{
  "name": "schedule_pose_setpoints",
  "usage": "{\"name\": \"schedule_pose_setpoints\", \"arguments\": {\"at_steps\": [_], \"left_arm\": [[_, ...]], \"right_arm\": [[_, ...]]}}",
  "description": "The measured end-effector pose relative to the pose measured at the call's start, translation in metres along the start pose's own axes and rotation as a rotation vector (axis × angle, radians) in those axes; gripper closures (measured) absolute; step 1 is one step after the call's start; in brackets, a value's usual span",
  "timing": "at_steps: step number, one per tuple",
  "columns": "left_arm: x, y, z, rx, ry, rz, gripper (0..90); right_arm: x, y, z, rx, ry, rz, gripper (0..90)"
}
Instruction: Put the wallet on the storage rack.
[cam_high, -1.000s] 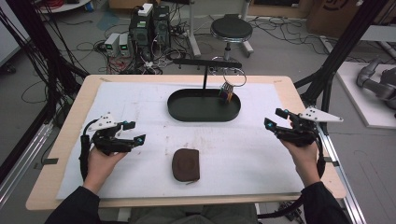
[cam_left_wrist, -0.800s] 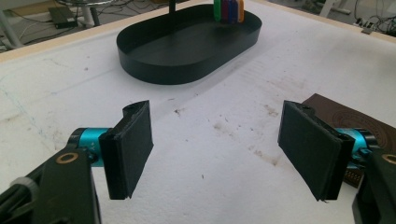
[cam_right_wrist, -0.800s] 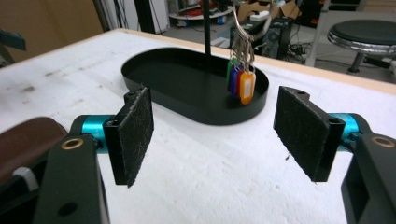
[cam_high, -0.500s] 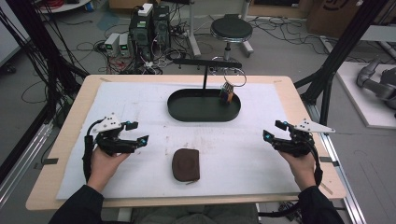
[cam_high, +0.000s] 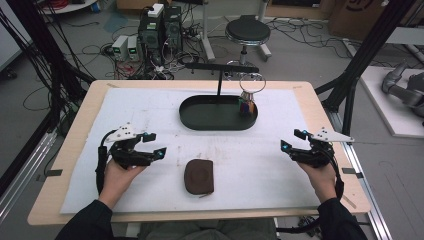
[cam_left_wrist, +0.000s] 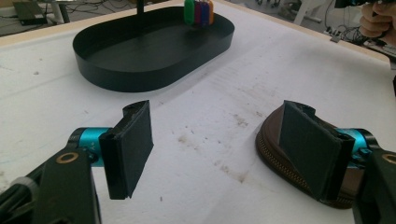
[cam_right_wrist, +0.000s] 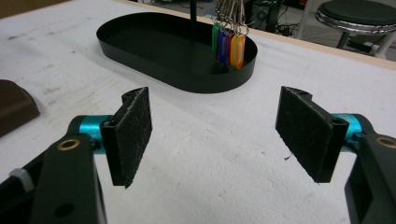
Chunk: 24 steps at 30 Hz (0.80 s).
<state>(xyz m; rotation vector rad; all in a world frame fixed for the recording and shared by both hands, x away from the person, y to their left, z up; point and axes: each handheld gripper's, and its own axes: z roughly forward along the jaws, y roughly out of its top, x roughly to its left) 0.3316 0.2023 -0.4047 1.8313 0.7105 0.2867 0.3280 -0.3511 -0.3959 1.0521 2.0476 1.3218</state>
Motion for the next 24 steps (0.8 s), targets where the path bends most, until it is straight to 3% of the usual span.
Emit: {"name": "schedule_pose_setpoints", "arguments": {"at_steps": [6,9,16,19,24], "left_arm": [[-0.01,0.001,0.014,0.035,-0.037,0.003,31.0],[-0.015,0.0,0.022,0.063,-0.078,-0.02,34.9],[-0.029,-0.004,0.031,0.098,-0.099,-0.037,38.8],[-0.031,-0.008,0.037,0.109,-0.123,-0.078,43.5],[-0.03,-0.009,0.049,0.131,-0.128,-0.117,48.4]], "right_arm": [[0.002,0.0,0.001,0.0,0.003,-0.01,28.3],[0.003,0.0,0.001,0.002,0.003,-0.014,28.3],[0.003,0.0,0.0,-0.001,-0.003,-0.018,28.5],[0.004,0.001,0.0,-0.001,-0.004,-0.022,28.6],[0.004,0.001,0.0,-0.001,-0.008,-0.027,28.7]]}}
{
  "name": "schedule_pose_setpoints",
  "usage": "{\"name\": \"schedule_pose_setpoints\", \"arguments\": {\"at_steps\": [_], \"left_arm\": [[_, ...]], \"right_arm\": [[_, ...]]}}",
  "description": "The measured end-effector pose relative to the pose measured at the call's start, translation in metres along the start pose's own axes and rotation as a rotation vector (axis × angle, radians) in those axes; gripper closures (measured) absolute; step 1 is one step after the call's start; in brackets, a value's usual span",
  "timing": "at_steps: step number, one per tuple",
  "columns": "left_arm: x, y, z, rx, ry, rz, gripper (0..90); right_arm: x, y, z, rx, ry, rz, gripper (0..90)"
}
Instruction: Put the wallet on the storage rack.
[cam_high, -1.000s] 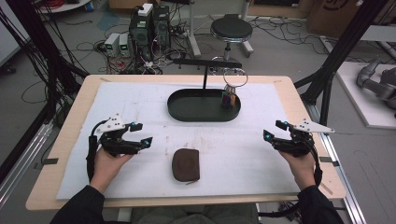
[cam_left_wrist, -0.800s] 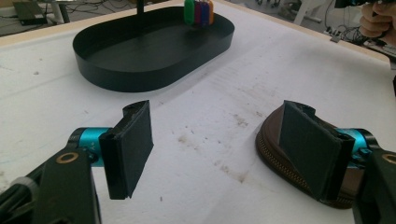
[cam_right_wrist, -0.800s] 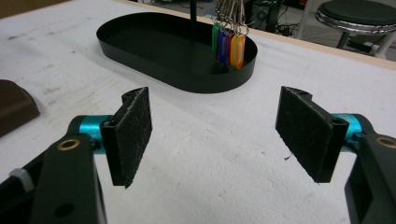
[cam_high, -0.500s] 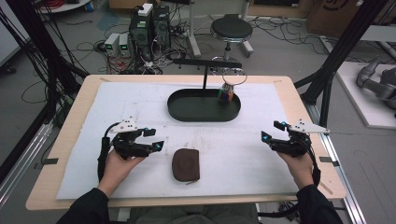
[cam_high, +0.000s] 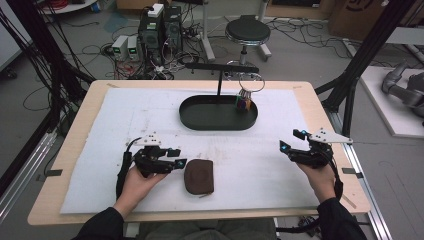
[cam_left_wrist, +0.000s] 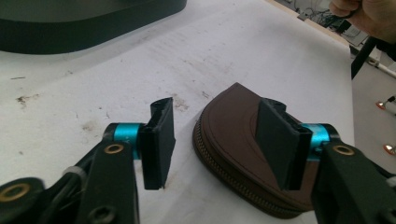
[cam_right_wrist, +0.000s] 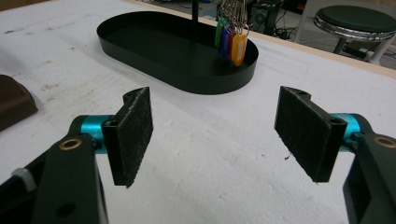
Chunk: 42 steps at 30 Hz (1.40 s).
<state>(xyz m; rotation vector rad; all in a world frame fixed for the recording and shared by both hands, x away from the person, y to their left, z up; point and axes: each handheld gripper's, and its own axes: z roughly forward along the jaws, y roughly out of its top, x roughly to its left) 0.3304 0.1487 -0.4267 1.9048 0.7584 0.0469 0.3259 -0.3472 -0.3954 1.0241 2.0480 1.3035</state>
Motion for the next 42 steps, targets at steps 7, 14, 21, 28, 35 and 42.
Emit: {"name": "schedule_pose_setpoints", "arguments": {"at_steps": [7,14,21,28,35,42], "left_arm": [[0.006,0.0,0.014,0.063,-0.003,-0.053,54.3],[0.006,-0.003,0.023,0.125,-0.029,-0.098,58.8],[0.008,-0.004,0.024,0.121,-0.082,-0.116,74.1],[0.005,-0.002,0.022,0.092,-0.079,-0.077,83.7],[-0.005,0.01,0.017,0.043,-0.11,0.007,85.6],[-0.021,0.03,0.013,-0.008,-0.125,0.122,86.3]], "right_arm": [[0.001,-0.001,-0.001,0.003,0.002,0.0,28.8],[0.001,-0.001,0.0,0.005,-0.001,-0.009,28.9],[0.003,-0.001,0.001,0.008,0.004,-0.016,28.9],[0.004,0.0,0.001,0.006,0.005,-0.02,29.3],[0.005,0.002,0.001,-0.005,0.016,-0.027,32.5],[0.011,0.007,0.001,-0.026,0.053,-0.027,32.5]]}}
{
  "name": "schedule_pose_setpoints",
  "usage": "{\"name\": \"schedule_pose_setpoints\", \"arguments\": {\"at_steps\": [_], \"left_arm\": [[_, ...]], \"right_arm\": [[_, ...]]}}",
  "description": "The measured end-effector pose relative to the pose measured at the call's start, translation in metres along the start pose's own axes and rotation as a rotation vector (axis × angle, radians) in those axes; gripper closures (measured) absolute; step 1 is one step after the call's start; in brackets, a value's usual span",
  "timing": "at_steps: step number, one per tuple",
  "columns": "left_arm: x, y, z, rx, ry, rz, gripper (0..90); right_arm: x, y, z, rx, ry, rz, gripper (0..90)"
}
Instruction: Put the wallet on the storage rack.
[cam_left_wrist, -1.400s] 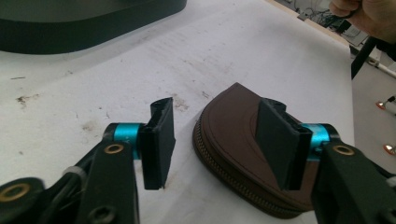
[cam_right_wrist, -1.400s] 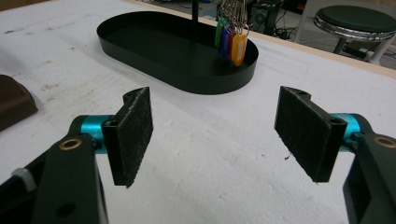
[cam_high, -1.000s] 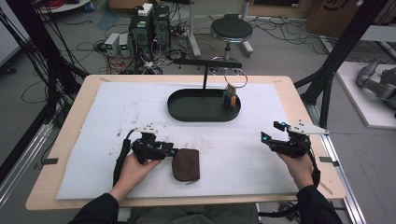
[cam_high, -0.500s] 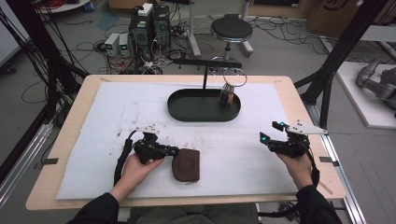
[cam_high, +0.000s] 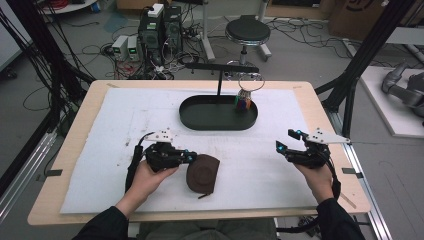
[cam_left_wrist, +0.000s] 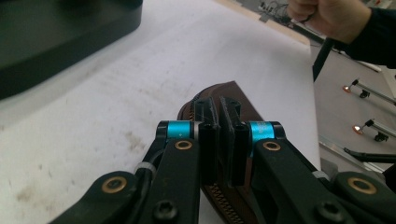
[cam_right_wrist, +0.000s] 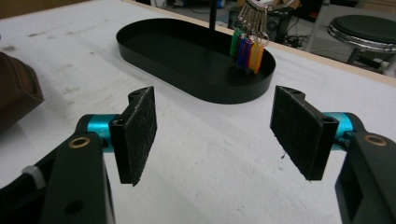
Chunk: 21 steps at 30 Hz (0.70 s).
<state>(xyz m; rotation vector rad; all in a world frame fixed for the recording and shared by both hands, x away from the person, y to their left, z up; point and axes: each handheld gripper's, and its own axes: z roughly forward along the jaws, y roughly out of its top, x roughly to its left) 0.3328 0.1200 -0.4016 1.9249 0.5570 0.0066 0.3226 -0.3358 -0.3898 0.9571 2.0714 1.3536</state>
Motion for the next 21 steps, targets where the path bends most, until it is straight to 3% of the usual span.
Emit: {"name": "schedule_pose_setpoints", "arguments": {"at_steps": [4,9,16,21], "left_arm": [[-0.006,0.012,-0.001,-0.027,0.002,0.058,86.5],[-0.017,0.028,0.004,-0.025,-0.006,0.16,86.6],[-0.032,0.035,0.029,0.002,-0.068,0.247,86.7],[-0.04,0.037,0.04,-0.012,-0.109,0.287,86.6]], "right_arm": [[0.005,0.005,0.001,-0.023,0.038,0.002,32.4],[0.012,0.013,0.004,-0.049,0.1,-0.003,31.7],[0.025,0.016,0.015,-0.017,0.268,-0.039,30.9],[0.037,0.016,0.023,0.017,0.382,-0.067,30.7]]}}
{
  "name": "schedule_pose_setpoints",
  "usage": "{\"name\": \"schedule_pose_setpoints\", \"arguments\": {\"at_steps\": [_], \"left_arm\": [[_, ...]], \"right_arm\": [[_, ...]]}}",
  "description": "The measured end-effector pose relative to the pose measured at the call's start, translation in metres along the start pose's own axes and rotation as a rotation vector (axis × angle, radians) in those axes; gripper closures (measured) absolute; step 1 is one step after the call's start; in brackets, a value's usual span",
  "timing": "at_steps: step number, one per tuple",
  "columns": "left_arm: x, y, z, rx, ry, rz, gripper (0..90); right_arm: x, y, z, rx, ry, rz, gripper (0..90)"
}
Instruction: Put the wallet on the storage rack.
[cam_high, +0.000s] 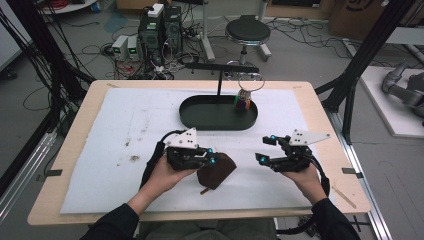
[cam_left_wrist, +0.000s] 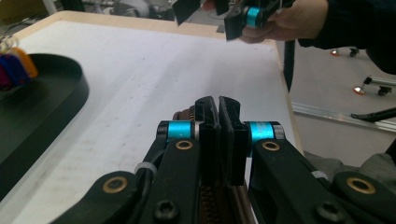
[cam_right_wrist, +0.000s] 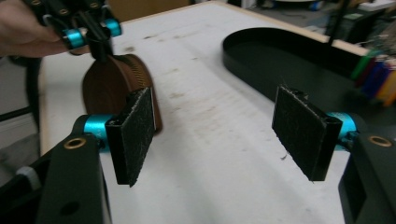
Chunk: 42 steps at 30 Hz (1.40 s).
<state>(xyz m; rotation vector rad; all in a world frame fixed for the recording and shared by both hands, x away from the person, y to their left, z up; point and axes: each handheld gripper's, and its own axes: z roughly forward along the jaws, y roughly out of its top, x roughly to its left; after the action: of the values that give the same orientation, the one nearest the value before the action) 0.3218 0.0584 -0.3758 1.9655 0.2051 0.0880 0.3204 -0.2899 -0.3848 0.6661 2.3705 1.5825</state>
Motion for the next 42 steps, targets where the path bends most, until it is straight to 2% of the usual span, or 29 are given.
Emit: {"name": "schedule_pose_setpoints", "arguments": {"at_steps": [4,11,16,21,27,31,33,34,36,40,42], "left_arm": [[-0.002,0.001,0.007,-0.012,-0.025,0.014,86.7],[-0.007,0.003,0.016,-0.019,-0.058,0.034,86.6],[-0.008,0.002,0.017,-0.022,-0.078,0.043,86.6],[-0.008,0.002,0.017,-0.026,-0.087,0.045,86.6],[-0.009,0.001,0.017,-0.034,-0.098,0.049,86.5],[-0.008,0.001,0.017,-0.033,-0.093,0.05,85.9],[-0.008,0.001,0.015,-0.048,-0.092,0.036,84.8],[-0.008,0.001,0.014,-0.049,-0.092,0.035,83.2],[-0.007,0.001,0.012,-0.062,-0.09,0.022,73.0],[-0.005,-0.002,0.003,-0.075,-0.056,-0.002,55.8],[-0.002,-0.005,-0.003,-0.083,-0.051,-0.015,50.8]], "right_arm": [[0.005,0.0,0.009,0.03,0.06,-0.009,30.7],[0.01,0.0,0.022,0.06,0.137,-0.02,30.8],[0.017,0.0,0.038,0.104,0.205,-0.038,30.8],[0.022,-0.001,0.053,0.156,0.246,-0.037,31.1],[0.026,-0.003,0.064,0.183,0.269,-0.055,41.8],[0.028,-0.003,0.066,0.191,0.3,-0.076,56.3],[0.029,-0.003,0.065,0.185,0.297,-0.087,60.3],[0.029,-0.003,0.064,0.183,0.305,-0.085,62.7],[0.028,-0.002,0.063,0.178,0.321,-0.079,65.4],[0.029,-0.001,0.06,0.162,0.308,-0.095,67.7],[0.028,-0.001,0.057,0.153,0.304,-0.099,68.0]]}}
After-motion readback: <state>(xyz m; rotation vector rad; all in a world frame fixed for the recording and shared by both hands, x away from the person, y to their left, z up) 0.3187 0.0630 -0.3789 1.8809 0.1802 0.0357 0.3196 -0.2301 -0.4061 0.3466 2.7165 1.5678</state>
